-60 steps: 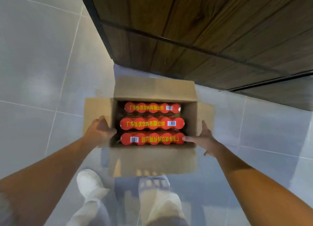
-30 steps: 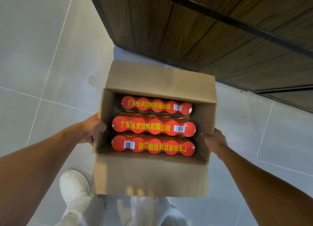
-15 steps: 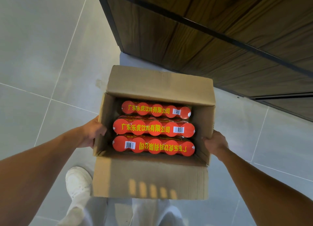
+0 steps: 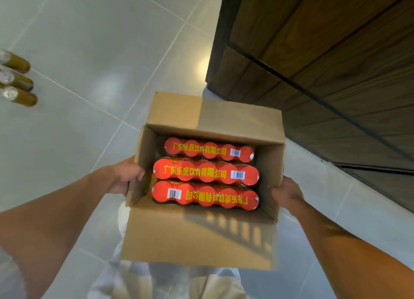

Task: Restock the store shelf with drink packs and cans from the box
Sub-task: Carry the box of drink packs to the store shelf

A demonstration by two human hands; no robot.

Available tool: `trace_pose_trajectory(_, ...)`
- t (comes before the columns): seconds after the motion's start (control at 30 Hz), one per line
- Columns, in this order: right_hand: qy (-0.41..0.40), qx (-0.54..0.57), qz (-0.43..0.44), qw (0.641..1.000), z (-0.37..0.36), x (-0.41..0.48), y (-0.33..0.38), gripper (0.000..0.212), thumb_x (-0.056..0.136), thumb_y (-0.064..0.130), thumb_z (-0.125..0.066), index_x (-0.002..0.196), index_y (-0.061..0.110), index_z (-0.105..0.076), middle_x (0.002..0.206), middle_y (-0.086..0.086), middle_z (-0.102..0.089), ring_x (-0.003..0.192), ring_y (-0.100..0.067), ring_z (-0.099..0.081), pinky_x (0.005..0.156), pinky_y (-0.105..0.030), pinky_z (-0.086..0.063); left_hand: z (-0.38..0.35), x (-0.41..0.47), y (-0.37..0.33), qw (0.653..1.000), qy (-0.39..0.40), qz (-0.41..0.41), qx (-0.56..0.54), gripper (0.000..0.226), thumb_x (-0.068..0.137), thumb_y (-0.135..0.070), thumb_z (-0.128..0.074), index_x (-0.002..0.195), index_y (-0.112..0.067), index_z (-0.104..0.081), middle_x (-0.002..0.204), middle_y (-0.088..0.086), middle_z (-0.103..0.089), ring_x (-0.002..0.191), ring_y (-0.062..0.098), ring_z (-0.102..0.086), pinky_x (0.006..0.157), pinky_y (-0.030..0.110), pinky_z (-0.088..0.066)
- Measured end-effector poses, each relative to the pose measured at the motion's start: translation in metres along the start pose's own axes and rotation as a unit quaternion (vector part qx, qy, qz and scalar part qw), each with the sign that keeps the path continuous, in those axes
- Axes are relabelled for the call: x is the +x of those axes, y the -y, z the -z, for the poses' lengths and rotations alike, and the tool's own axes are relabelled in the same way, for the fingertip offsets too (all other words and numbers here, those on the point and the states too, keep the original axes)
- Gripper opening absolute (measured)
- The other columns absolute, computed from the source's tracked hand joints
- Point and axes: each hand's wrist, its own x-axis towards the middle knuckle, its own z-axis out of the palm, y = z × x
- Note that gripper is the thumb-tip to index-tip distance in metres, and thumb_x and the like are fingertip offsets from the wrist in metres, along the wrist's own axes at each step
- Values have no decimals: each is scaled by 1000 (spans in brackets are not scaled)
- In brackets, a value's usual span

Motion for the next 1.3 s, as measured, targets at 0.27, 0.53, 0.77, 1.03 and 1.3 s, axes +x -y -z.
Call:
trace_pose_trajectory(0.27,9,-58,82,995,-5,-72,103,34,89,26,-64,121,13,-62,119,-13,-67,105,-34,-63,92,-46,-55,98,-55,90,994,-21,-26,-106,78,71,17,-28,132,-30,-41,120,29,-57,104,53,-59,78,81,-41)
trace_pose_trajectory(0.53,27,-195,210,958,-53,-169,238,30,89,27,-61,116,14,-63,114,-10,-68,104,-33,-65,91,-47,-56,188,-139,225,961,-69,-33,-264,72,68,14,-36,131,-21,-41,116,30,-55,102,52,-58,78,76,-45)
trace_pose_trajectory(0.77,41,-303,322,896,-71,-353,346,36,86,35,-63,116,14,-66,113,-13,-70,101,-32,-67,88,-44,-57,253,-303,371,921,-68,-30,-382,82,66,9,-39,136,-34,-39,127,27,-52,114,54,-52,82,80,-41)
trace_pose_trajectory(1.03,28,-386,438,811,-69,-603,439,14,87,27,-64,92,14,-66,90,-11,-70,79,-28,-65,70,-34,-52,307,-485,489,879,-128,-31,-458,56,76,8,-40,126,-17,-49,108,24,-58,97,45,-58,72,68,-53)
trace_pose_trajectory(1.3,37,-440,519,732,-111,-738,543,10,88,24,-64,93,15,-66,92,-7,-70,79,-21,-65,68,-29,-51,364,-542,558,815,-147,-49,-558,59,76,11,-39,126,-20,-46,118,29,-56,105,53,-56,77,76,-47)
